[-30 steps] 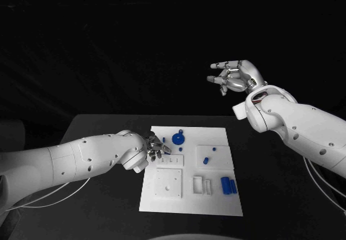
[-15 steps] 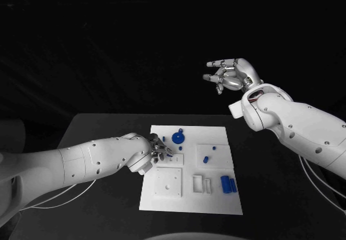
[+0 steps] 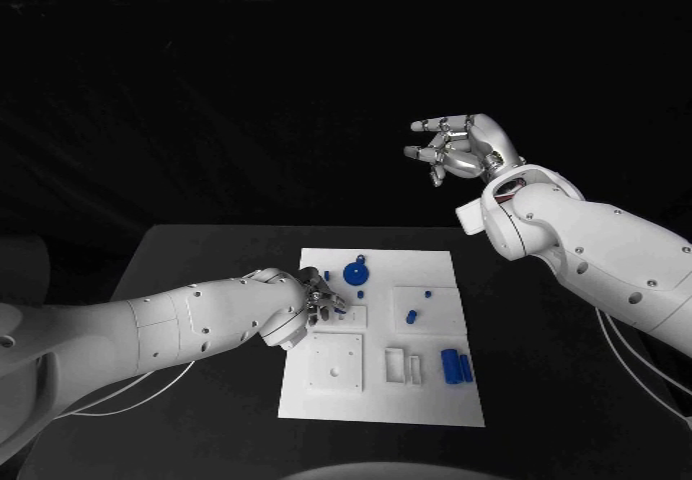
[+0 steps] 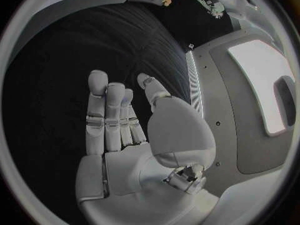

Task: Assemble the parts on the task board

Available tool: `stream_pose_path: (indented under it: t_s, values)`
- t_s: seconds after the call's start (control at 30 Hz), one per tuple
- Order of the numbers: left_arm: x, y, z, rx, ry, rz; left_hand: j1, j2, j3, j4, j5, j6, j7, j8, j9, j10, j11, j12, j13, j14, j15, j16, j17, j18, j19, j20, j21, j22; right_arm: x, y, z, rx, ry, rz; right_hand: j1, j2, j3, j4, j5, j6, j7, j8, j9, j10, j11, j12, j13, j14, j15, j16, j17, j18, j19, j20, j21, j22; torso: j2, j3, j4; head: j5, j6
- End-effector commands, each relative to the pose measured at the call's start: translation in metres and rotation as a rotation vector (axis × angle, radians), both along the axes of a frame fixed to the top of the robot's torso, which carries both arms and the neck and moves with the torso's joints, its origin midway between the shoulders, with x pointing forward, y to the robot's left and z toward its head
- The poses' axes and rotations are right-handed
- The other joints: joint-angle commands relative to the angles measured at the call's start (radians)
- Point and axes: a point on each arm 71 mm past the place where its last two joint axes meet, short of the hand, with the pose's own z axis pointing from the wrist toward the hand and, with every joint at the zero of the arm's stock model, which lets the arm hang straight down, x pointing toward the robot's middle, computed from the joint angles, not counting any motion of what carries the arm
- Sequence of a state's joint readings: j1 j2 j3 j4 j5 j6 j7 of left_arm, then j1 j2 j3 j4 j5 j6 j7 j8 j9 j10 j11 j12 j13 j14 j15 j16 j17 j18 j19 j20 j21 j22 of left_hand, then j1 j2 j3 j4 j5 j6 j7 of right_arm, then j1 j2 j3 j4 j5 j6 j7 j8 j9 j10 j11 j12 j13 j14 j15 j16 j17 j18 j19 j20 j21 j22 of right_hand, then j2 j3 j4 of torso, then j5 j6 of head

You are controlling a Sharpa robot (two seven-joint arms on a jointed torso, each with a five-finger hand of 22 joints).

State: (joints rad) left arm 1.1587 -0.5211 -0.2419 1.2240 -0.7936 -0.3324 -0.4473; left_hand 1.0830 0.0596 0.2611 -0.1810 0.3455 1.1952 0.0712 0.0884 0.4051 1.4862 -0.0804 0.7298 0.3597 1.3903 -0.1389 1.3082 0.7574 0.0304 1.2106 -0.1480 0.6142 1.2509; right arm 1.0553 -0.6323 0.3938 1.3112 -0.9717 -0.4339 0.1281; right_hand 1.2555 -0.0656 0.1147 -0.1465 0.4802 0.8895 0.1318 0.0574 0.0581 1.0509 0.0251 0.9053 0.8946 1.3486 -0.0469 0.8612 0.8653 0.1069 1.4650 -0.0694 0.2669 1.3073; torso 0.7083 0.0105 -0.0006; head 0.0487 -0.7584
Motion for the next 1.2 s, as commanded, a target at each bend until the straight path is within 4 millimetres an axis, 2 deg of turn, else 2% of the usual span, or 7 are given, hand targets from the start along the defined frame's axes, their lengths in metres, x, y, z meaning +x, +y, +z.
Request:
stream_pose_path:
  t_s: [0.03,0.17,0.6,0.7,0.8,0.97,1.2]
  values:
    - [0.0009,-0.0025,0.0011,0.023,-0.032,-0.014,0.003,0.011,0.001,0.001,0.004,0.236,-0.146,0.003,0.747,0.027,-0.026,0.006,0.002,0.004,-0.004,0.002,0.001,-0.011,0.009,0.0,-0.008,0.006,-0.0003,0.0019,0.0003,-0.001,0.001,0.018,-0.011,-0.002,0.001,-0.007,0.006,0.005,0.001,0.001,0.002,-0.007,-0.002,0.004,-0.002,-0.008,-0.001,0.001,-0.001,0.01,0.021,0.003,-0.004,0.025,0.0,-0.0004,0.0002,-0.001,-0.001]
    - [0.0005,-0.0037,0.0008,0.031,-0.036,-0.025,0.0,0.013,0.003,-0.003,0.007,0.236,-0.147,0.003,0.758,0.027,-0.026,0.009,0.004,0.005,-0.005,0.006,0.002,-0.011,0.02,-0.001,-0.033,0.038,-0.0002,0.0017,0.0001,-0.002,0.002,0.018,-0.011,-0.002,0.001,-0.007,0.008,0.005,0.001,0.001,0.002,-0.007,-0.002,0.004,-0.003,-0.007,-0.002,0.002,-0.001,0.01,0.021,0.003,-0.005,0.025,0.0,-0.0001,0.0005,-0.001,-0.003]
    - [-0.0031,-0.009,0.0006,0.083,-0.044,-0.099,0.0,0.013,0.003,-0.006,0.013,0.239,-0.149,0.008,0.769,0.027,-0.028,0.02,0.007,0.011,-0.006,0.014,0.011,-0.013,0.033,-0.002,-0.052,0.063,0.0001,0.0005,-0.0005,-0.005,0.008,0.019,-0.013,-0.002,0.003,-0.007,0.014,0.005,0.001,0.001,0.002,-0.007,-0.002,0.005,-0.004,-0.007,-0.002,0.002,-0.001,0.009,0.022,0.002,-0.008,0.027,0.0,0.0011,0.0008,0.0,-0.007]
    - [-0.0027,-0.0085,0.0005,0.089,-0.046,-0.101,-0.002,0.008,0.009,-0.011,0.059,0.239,-0.15,0.012,0.774,0.027,-0.029,0.027,0.01,0.013,-0.006,0.019,0.02,-0.012,0.036,-0.001,-0.056,0.068,0.0002,0.0003,-0.0008,-0.006,0.01,0.019,-0.013,-0.003,0.004,-0.008,0.017,0.004,0.0,0.001,0.002,-0.008,-0.002,0.005,-0.004,-0.007,-0.002,0.002,-0.001,0.009,0.023,0.002,-0.009,0.027,0.0,0.0011,0.0011,0.001,-0.008]
    - [-0.0025,-0.0082,0.0004,0.095,-0.048,-0.104,-0.009,0.007,0.018,-0.014,0.066,0.238,-0.15,0.017,0.78,0.027,-0.029,0.03,0.012,0.013,-0.005,0.021,0.023,-0.009,0.038,0.001,-0.06,0.073,0.0003,0.0002,-0.0009,-0.006,0.011,0.019,-0.012,-0.004,0.007,-0.011,0.03,0.005,0.0,0.001,0.002,-0.008,-0.002,0.004,-0.005,-0.008,-0.002,0.002,-0.002,0.009,0.023,0.002,-0.009,0.028,0.0,0.001,0.0013,0.002,-0.008]
    - [-0.0026,-0.0086,0.0002,0.105,-0.051,-0.114,-0.011,0.008,0.019,-0.015,0.064,0.239,-0.151,0.019,0.782,0.027,-0.03,0.032,0.012,0.015,-0.005,0.022,0.025,-0.009,0.039,0.002,-0.061,0.074,0.0006,0.0,-0.0013,-0.007,0.013,0.019,-0.019,-0.008,0.022,-0.019,0.048,0.005,0.0,0.001,0.002,-0.008,-0.003,0.003,-0.007,-0.007,-0.002,0.003,-0.001,0.009,0.024,0.001,-0.013,0.03,0.0,0.0007,0.001,0.002,-0.01]
    - [-0.0033,-0.0097,0.0003,0.122,-0.056,-0.132,-0.01,0.017,0.011,-0.006,0.023,0.24,-0.152,0.028,0.79,0.027,-0.031,0.041,0.016,0.017,-0.005,0.026,0.031,-0.007,0.043,0.004,-0.063,0.074,0.0009,-0.0005,-0.0019,-0.009,0.017,0.018,-0.02,-0.009,0.023,-0.02,0.052,0.006,0.0,0.001,0.002,-0.008,-0.003,0.003,-0.008,-0.008,-0.003,0.002,-0.001,0.009,0.024,0.001,-0.015,0.03,0.001,0.0009,0.0017,0.004,-0.011]
